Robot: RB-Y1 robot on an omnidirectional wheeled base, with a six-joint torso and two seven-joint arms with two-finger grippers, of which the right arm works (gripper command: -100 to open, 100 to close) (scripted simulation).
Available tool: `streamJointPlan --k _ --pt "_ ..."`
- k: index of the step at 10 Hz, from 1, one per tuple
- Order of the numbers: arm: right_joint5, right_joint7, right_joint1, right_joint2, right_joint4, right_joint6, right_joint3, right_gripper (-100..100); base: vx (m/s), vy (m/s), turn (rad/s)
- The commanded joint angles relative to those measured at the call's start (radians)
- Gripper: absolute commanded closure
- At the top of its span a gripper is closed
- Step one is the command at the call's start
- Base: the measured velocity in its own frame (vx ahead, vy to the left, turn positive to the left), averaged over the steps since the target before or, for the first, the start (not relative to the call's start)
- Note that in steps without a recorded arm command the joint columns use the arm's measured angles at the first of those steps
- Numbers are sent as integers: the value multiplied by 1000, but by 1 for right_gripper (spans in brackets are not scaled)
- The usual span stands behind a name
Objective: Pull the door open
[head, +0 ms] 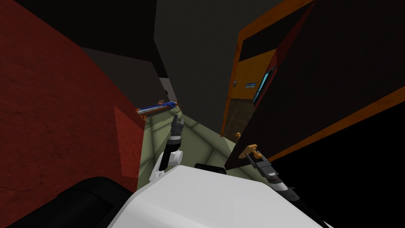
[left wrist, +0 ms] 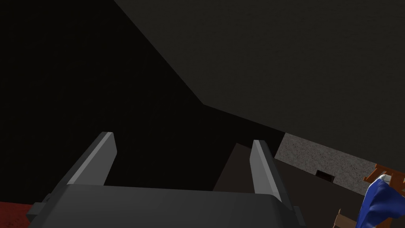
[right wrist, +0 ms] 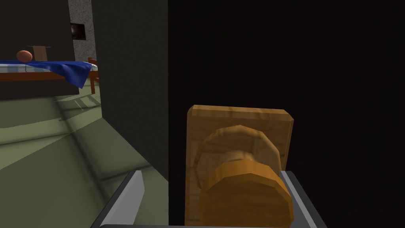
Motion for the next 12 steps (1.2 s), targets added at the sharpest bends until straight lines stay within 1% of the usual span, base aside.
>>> streamJointPlan --k 1,7,8,9,11,12 --pt "16 -5 4 24 -3 10 31 100 13 14 -18" --pt "16 -5 4 24 -3 10 31 100 1 -3 1" --pt "6 -22 -1 2 34 -32 23 100 34 -3 39" --pt "8 -30 3 -1 44 -47 32 100 50 14 24" --pt "13 -52 14 -9 70 -89 57 100 49 25 24" --pt "14 -58 17 -11 77 -101 64 100 26 19 24"
